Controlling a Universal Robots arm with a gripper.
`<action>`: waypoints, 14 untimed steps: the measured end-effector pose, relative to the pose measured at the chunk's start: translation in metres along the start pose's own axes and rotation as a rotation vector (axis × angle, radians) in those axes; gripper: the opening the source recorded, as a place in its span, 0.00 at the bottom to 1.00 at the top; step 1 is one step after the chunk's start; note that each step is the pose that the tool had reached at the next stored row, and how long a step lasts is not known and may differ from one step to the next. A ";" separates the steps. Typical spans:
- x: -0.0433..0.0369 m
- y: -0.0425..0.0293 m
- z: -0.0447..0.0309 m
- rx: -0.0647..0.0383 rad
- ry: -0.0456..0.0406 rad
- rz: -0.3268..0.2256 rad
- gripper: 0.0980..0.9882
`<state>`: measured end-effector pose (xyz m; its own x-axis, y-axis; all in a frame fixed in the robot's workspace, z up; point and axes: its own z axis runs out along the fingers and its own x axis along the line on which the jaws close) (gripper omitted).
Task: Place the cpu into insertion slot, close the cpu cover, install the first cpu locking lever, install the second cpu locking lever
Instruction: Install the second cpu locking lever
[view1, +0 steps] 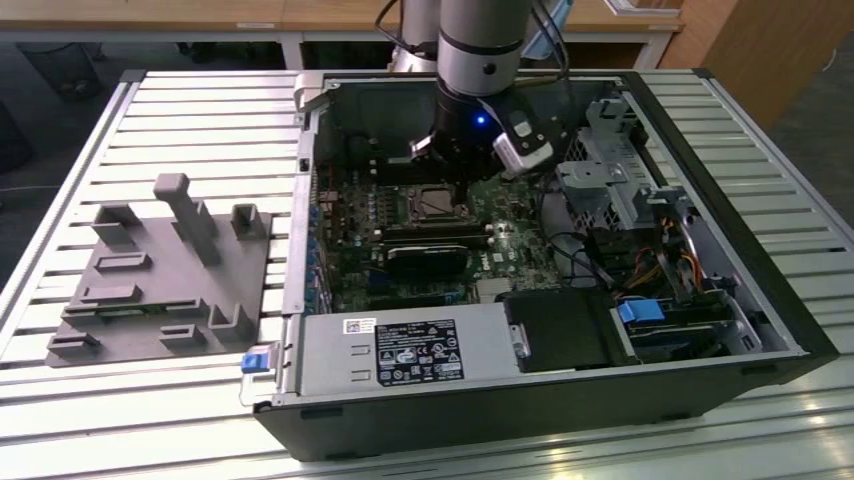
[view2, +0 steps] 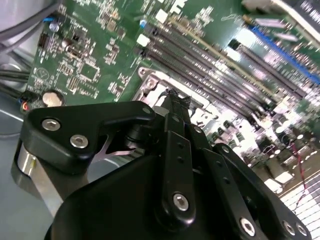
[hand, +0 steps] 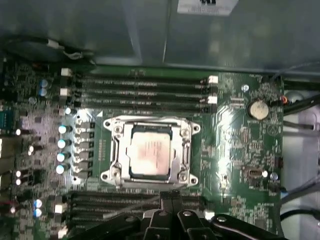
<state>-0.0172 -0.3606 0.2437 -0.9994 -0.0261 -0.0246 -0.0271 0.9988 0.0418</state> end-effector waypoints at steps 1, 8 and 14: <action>0.0001 -0.0020 0.0000 0.000 0.0003 0.000 0.01; 0.0001 -0.0118 -0.0002 -0.004 0.0062 0.000 0.01; 0.0002 -0.0170 -0.0003 -0.006 0.0091 0.001 0.01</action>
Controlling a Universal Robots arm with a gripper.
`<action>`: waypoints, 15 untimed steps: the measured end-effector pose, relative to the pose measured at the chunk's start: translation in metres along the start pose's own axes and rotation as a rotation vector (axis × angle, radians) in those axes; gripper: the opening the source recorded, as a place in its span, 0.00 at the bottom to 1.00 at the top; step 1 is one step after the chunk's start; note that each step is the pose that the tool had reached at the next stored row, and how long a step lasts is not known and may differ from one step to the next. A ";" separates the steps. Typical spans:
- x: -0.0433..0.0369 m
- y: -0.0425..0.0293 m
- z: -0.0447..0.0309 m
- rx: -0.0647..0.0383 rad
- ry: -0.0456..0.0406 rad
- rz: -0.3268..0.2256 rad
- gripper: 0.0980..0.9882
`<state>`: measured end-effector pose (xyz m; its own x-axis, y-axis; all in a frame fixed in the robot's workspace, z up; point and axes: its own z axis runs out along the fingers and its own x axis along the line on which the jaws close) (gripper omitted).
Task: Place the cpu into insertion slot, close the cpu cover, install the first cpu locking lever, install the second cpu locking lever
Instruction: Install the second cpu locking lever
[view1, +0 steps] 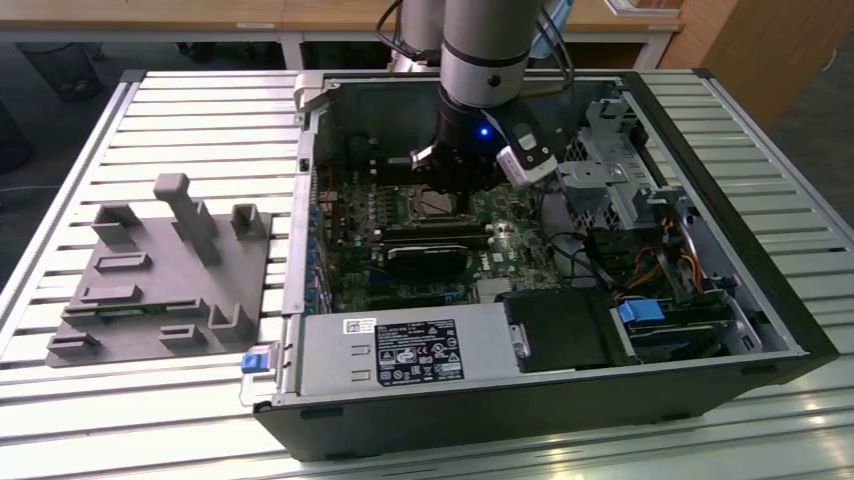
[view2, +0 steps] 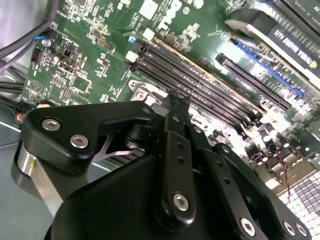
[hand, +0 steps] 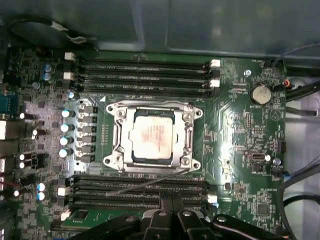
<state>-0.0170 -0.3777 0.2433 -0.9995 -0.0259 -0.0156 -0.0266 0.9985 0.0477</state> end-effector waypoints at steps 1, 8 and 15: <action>0.0000 -0.0008 0.0000 0.000 -0.0001 0.000 0.01; 0.0045 -0.0008 0.0006 -0.023 -0.0007 0.001 0.01; 0.0112 -0.0010 0.0034 -0.050 -0.0014 0.002 0.01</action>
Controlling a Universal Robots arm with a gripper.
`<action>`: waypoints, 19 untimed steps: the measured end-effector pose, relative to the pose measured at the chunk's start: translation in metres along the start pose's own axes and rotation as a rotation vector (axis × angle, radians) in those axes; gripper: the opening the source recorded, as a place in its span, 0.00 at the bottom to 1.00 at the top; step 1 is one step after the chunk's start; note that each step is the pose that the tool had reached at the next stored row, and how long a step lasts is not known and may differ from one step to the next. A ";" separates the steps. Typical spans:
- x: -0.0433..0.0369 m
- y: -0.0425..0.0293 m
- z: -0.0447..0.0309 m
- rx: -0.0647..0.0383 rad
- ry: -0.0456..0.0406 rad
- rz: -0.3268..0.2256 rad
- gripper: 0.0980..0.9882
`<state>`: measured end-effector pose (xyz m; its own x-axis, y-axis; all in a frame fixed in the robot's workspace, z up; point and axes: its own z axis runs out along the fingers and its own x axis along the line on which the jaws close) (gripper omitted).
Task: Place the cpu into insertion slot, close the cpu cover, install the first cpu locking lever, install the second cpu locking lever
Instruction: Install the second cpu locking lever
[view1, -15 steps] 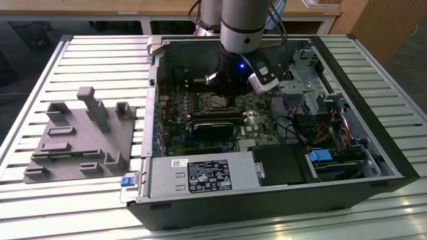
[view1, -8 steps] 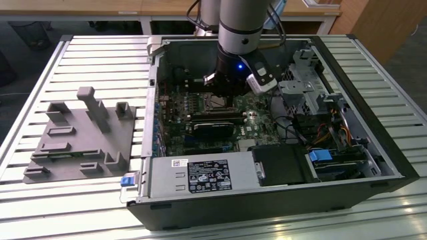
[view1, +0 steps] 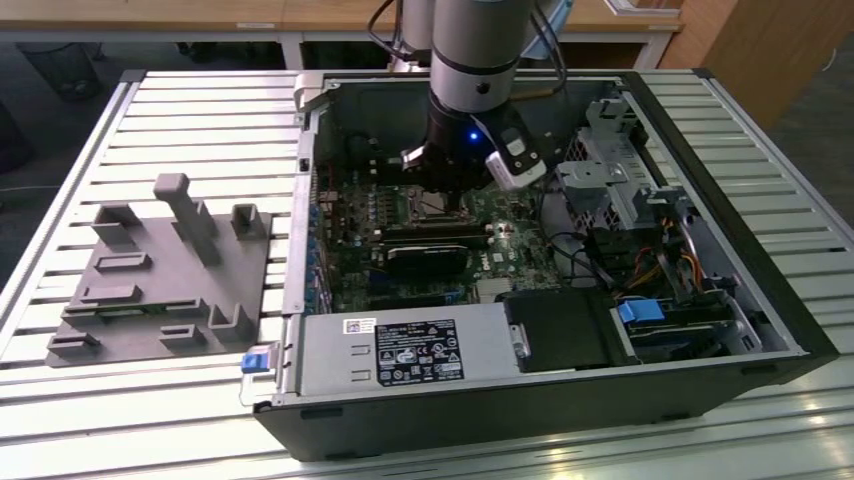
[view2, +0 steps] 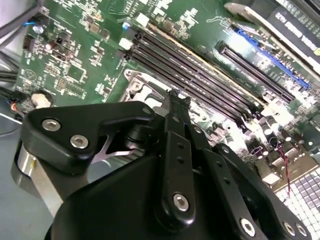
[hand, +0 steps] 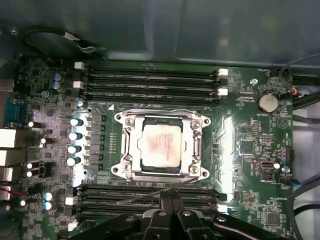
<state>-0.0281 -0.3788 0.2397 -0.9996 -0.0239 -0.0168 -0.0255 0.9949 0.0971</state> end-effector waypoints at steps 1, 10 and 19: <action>0.0019 0.0000 0.0005 0.000 0.0000 0.000 0.01; 0.0172 -0.0002 0.0063 0.000 0.0000 0.000 0.01; 0.0181 -0.0008 0.0096 -0.017 -0.0005 0.000 0.01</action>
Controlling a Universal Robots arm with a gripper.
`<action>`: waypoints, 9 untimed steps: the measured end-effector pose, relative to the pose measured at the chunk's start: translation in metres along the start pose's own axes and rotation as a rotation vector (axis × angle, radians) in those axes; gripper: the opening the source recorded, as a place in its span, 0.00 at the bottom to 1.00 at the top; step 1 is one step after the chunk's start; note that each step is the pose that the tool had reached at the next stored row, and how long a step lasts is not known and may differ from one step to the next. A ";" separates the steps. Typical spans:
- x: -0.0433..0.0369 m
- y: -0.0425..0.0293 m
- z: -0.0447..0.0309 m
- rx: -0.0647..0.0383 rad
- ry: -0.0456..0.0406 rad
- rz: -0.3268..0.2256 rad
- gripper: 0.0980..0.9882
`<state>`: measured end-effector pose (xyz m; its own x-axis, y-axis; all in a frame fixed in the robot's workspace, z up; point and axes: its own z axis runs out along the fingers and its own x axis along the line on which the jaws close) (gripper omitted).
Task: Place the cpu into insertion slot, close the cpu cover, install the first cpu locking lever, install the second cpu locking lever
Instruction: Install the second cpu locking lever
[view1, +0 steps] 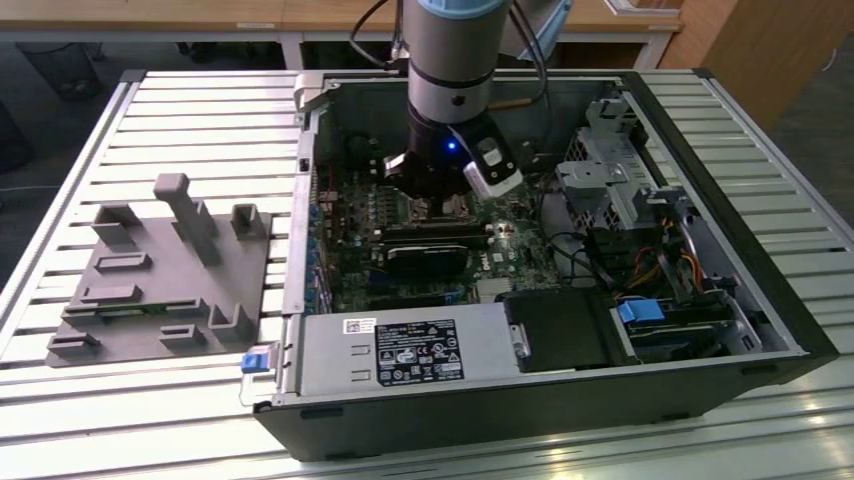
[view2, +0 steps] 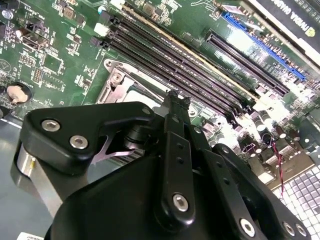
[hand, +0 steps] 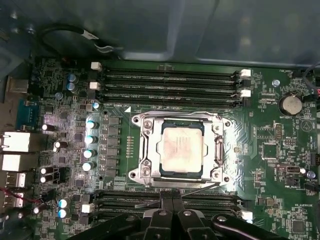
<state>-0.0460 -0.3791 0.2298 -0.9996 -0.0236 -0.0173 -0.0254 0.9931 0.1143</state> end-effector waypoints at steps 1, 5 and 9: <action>0.0001 0.0000 0.0001 -0.001 -0.0001 0.000 0.01; 0.0015 -0.0001 0.0003 -0.007 -0.0001 0.000 0.01; 0.0046 -0.0002 0.0008 -0.034 -0.0009 0.001 0.01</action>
<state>-0.0506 -0.3793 0.2289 -0.9996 -0.0228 -0.0181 -0.0253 0.9886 0.1484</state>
